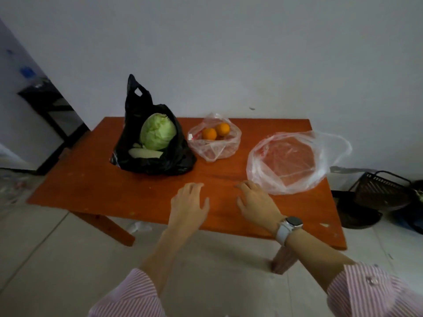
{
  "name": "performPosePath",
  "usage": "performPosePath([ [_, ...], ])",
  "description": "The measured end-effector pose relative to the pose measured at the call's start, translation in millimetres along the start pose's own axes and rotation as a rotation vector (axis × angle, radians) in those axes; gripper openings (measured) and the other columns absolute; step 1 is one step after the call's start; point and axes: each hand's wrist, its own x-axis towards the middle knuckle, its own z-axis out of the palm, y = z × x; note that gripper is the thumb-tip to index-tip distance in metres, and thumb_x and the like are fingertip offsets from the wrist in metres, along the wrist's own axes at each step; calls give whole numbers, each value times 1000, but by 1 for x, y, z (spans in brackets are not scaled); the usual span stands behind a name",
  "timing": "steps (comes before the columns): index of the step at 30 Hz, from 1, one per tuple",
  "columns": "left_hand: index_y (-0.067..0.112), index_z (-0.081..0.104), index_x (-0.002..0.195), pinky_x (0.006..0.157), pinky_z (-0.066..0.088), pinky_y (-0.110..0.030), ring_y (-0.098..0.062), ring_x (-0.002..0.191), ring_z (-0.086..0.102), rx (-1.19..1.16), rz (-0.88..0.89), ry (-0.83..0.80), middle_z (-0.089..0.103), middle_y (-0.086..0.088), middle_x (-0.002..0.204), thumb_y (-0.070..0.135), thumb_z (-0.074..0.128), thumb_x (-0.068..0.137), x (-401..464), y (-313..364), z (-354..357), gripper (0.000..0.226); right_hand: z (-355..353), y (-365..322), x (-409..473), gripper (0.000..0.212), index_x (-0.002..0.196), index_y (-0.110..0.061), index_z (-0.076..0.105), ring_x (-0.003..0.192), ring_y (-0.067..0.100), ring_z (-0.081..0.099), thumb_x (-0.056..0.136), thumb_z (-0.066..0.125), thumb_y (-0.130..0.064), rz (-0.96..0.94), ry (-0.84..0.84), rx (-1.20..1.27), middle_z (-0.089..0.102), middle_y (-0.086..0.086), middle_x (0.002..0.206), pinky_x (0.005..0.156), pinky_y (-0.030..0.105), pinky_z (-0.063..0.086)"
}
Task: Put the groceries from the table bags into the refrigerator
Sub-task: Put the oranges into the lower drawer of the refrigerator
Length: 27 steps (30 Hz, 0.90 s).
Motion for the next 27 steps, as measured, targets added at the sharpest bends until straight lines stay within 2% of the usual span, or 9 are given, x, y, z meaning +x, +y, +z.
performPosePath([
  [9,13,42,131,99,37,-44,-28,129,35,44,58,1,39,-9,138,30,48,91,212,-42,23,44,-5,39,187,41,132,-9,41,113,31,47,92,42,-16,77,88,55,47,12,128,95,40,40],
  [13,19,29,142,102,34,-44,-27,134,28,-32,97,-2,30,-7,147,32,48,91,309,-61,33,56,-5,55,274,43,131,-9,41,107,31,48,89,43,-19,144,183,38,50,14,123,91,45,44],
  [16,16,18,146,108,27,-40,-25,139,21,-60,183,-62,21,-7,153,34,41,95,371,-74,52,59,-1,64,334,54,137,-12,34,117,32,48,87,28,-33,81,131,-111,48,13,133,89,46,46],
  [18,15,16,147,111,21,-39,-24,142,14,-64,222,-146,17,-7,155,49,28,93,402,-81,71,65,8,75,371,52,138,-17,30,123,29,48,89,29,-33,-24,26,-301,48,10,138,91,50,47],
  [20,17,15,147,114,15,-39,-23,144,7,-53,234,-210,12,-5,156,62,13,83,427,-87,91,78,21,91,402,54,140,-22,27,129,27,44,87,32,-35,-125,-64,-452,44,7,142,97,54,40],
  [23,20,6,148,116,6,-39,-18,144,-3,-64,190,-366,3,-1,157,60,29,90,451,-98,120,74,37,112,443,60,144,-24,19,137,29,30,89,39,-35,-197,-233,-498,30,7,150,106,58,29],
  [24,21,4,148,117,5,-40,-17,144,-4,-76,183,-410,3,0,157,60,34,89,457,-102,126,76,43,118,455,56,145,-24,16,140,27,23,93,35,-33,-187,-241,-490,24,5,153,109,56,26],
  [26,23,5,147,117,3,-41,-17,144,0,-113,183,-449,9,1,157,62,47,83,464,-110,139,86,54,126,474,49,146,-25,13,143,22,15,99,25,-31,-47,-248,-345,20,2,154,113,46,22],
  [27,25,7,146,116,2,-42,-17,144,2,-140,188,-452,12,2,156,62,54,78,466,-113,143,91,58,127,482,47,145,-25,18,141,22,19,99,24,-31,35,-242,-229,26,2,152,112,43,25],
])
